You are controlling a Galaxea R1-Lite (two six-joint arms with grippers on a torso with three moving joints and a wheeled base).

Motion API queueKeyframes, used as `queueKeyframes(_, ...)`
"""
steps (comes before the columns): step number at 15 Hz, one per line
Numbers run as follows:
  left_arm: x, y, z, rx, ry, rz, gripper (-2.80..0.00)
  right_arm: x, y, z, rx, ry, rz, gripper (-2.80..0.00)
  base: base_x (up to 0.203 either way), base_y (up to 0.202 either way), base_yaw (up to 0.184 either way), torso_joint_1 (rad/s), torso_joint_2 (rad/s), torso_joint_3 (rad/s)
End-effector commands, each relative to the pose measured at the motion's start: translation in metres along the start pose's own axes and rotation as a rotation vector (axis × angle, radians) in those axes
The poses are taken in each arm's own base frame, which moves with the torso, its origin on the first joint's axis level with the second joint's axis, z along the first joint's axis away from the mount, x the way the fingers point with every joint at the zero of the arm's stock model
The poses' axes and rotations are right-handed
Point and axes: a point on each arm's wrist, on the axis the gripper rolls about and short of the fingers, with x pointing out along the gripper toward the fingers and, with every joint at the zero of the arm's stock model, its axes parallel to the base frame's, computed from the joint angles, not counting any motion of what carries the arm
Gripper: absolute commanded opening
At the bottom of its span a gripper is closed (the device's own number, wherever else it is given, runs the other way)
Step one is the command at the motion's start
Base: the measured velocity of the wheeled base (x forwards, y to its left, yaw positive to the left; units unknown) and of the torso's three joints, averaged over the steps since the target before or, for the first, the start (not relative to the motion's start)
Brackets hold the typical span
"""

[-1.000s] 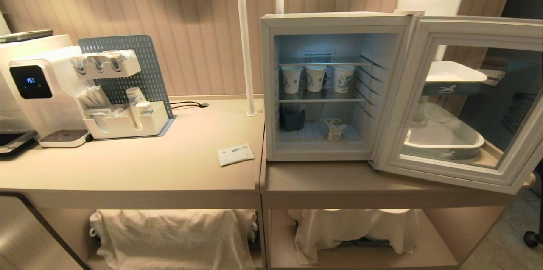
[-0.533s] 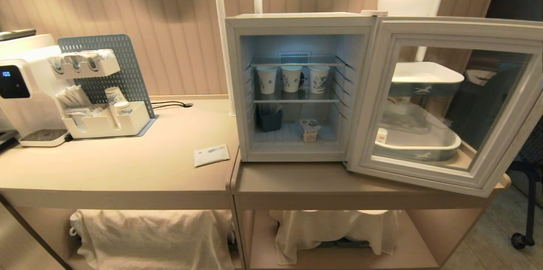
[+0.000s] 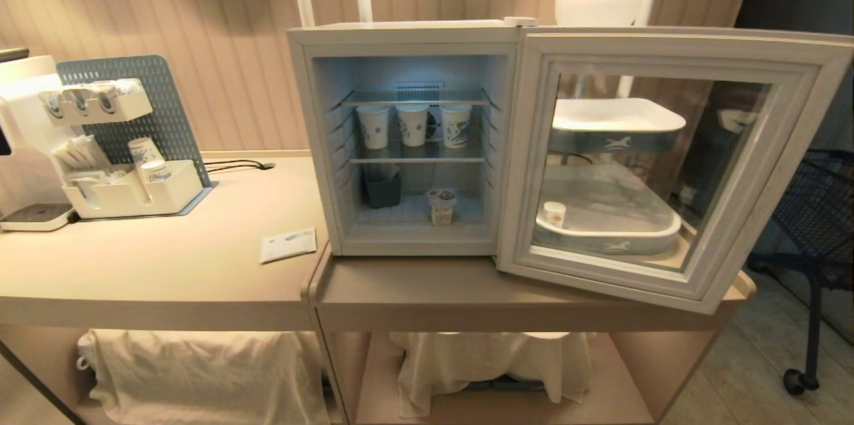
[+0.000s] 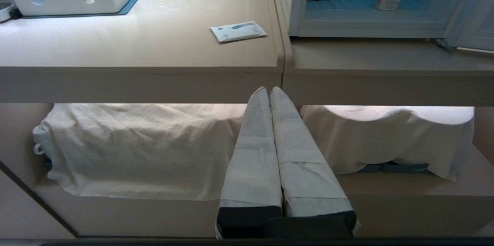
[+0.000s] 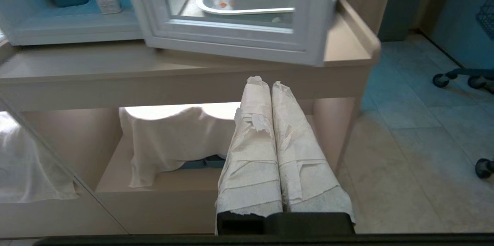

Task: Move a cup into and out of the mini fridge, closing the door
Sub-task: Close the freezer door

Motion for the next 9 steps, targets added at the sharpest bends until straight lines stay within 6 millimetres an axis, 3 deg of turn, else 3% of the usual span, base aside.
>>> queueKeyframes(1,0.0001,0.0000,-0.0004,0.000,0.001,0.000,-2.80,0.0001,0.0000,0.0002,0.000,0.002,0.001,-2.80,0.000,-0.197,-0.005,0.000,0.00,0.002)
queueKeyframes(5,0.0001,0.0000,-0.0004,0.000,0.001,0.000,-2.80,0.0000,0.0000,0.0005,0.000,0.001,0.001,-2.80,0.000,-0.168,0.000,0.003,0.00,0.001)
queueKeyframes(9,0.0001,0.0000,-0.0004,0.000,0.001,0.000,-2.80,0.0001,0.0000,0.0004,0.000,0.001,0.001,-2.80,0.000,-0.016,-0.003,0.000,0.00,0.001)
